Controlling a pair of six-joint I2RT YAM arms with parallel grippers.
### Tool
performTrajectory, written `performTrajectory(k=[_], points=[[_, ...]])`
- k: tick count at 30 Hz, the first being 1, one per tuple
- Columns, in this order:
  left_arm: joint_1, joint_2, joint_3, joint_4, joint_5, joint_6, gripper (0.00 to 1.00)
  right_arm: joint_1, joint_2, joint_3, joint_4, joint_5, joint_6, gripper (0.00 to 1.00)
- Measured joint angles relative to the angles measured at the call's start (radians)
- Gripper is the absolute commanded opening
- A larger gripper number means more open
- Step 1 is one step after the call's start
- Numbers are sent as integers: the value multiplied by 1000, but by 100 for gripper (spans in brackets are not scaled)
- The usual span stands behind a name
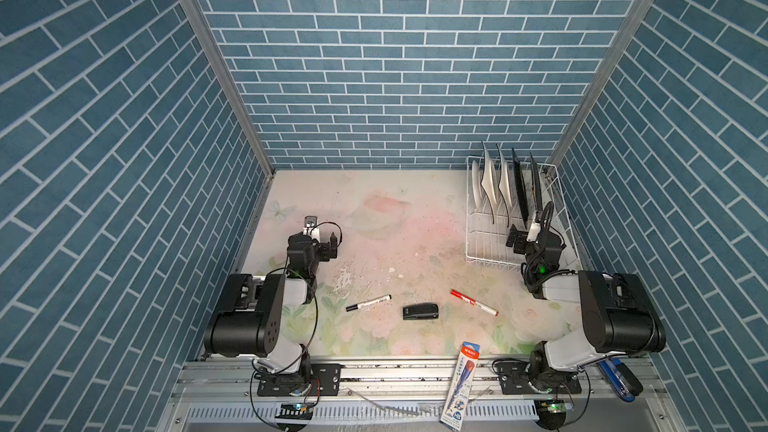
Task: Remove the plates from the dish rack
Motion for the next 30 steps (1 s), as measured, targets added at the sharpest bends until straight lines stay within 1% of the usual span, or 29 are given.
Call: performTrajectory(k=[30], points=[[1, 0, 1, 0, 0, 0, 100, -1, 0, 0, 0, -11, 0, 99]])
